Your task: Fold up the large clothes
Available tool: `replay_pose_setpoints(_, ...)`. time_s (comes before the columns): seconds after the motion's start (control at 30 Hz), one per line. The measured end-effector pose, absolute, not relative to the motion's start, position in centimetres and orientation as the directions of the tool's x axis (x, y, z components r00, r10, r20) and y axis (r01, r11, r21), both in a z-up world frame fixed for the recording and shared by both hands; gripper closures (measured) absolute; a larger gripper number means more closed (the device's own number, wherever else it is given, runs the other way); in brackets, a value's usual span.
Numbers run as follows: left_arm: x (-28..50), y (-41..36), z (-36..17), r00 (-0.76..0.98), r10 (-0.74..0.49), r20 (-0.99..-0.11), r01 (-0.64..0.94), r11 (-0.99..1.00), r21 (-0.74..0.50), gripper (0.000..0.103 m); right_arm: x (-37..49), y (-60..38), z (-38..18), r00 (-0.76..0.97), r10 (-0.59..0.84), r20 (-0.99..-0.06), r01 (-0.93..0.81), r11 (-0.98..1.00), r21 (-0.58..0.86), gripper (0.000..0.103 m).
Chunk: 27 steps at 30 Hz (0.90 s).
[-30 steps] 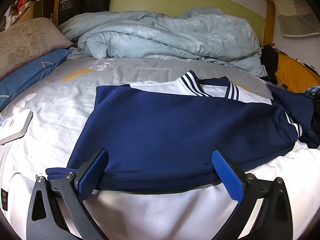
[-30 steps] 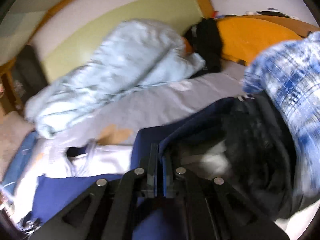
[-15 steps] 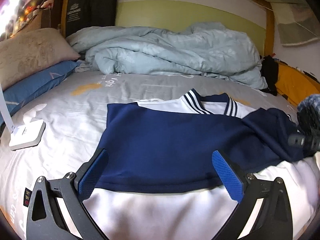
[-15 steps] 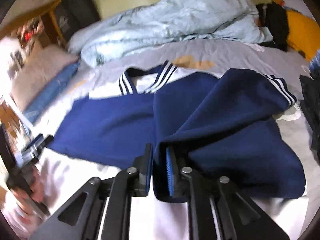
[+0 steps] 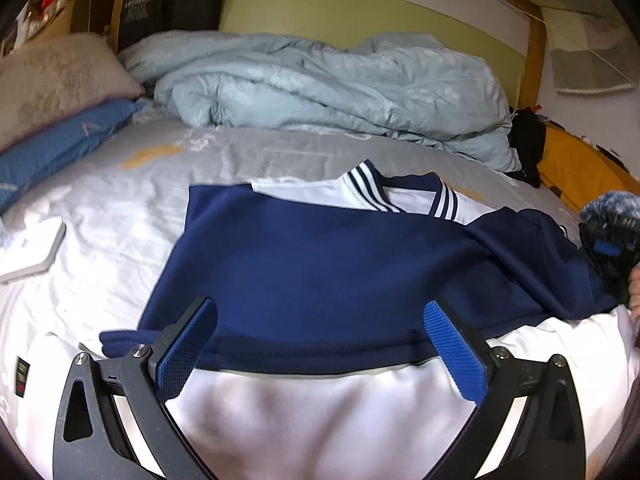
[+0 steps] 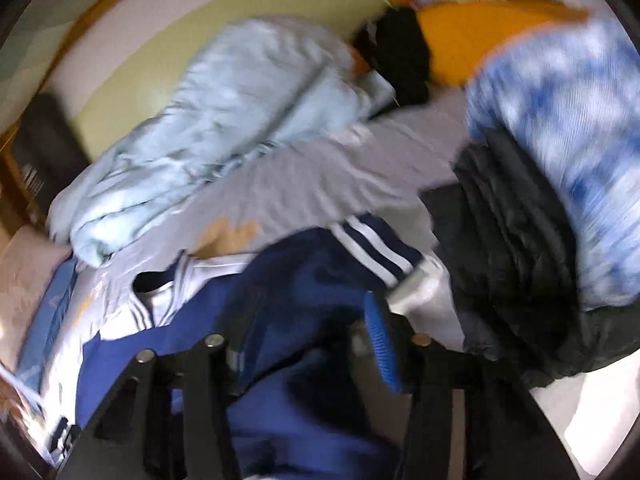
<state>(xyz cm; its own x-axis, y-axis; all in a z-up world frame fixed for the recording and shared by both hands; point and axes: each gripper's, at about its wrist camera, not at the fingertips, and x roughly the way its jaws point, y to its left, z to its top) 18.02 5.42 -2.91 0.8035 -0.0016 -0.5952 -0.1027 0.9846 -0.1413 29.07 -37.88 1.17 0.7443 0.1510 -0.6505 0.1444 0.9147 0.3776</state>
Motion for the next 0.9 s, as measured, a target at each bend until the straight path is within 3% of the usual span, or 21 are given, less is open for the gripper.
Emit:
replay_pose_setpoints(0.27, 17.9, 5.1, -3.5, 0.797, -0.059, -0.601, -0.055, 0.984, -0.169, 0.0, 32.4, -40.0, -3.6, 0.658, 0.272, -0.702, 0.22, 0.823, 0.524, 0.054)
replay_pose_setpoints(0.3, 17.8, 4.9, -3.6, 0.794, -0.093, -0.601, -0.027, 0.982, -0.187, 0.0, 32.8, -39.8, -3.9, 0.655, 0.282, -0.701, 0.207, 0.825, 0.526, 0.067)
replay_pose_setpoints(0.33, 17.7, 4.6, -3.6, 0.792, -0.11, -0.6, -0.013, 0.98, -0.196, 0.0, 33.0, -39.5, -4.1, 0.645, 0.289, -0.708, 0.192, 0.835, 0.515, 0.094)
replay_pose_setpoints(0.5, 17.2, 3.7, -2.6, 0.816, -0.084, -0.572, -0.006, 0.988, -0.153, 0.0, 30.6, -35.9, -0.4, 0.756, 0.151, -0.637, 0.065, 0.951, 0.302, 0.094)
replay_pose_setpoints(0.63, 17.0, 4.1, -1.7, 0.828, -0.1, -0.552, -0.006, 0.982, -0.188, 0.001, 28.0, -33.1, 2.5, 0.752, 0.346, -0.561, -0.097, 0.9, 0.425, 0.094)
replay_pose_setpoints(0.73, 16.5, 4.1, -1.1, 0.846, -0.073, -0.529, -0.019, 0.986, -0.166, 0.005, 25.9, -29.0, 3.5, 0.699, 0.475, -0.535, -0.274, 0.868, 0.413, 0.094)
replay_pose_setpoints(0.9, 16.0, 4.0, -0.2, 0.861, -0.08, -0.503, 0.001, 0.988, -0.156, 0.009, 23.7, -22.4, 0.6, 0.51, 0.593, -0.623, -0.46, 0.8, 0.385, 0.094)
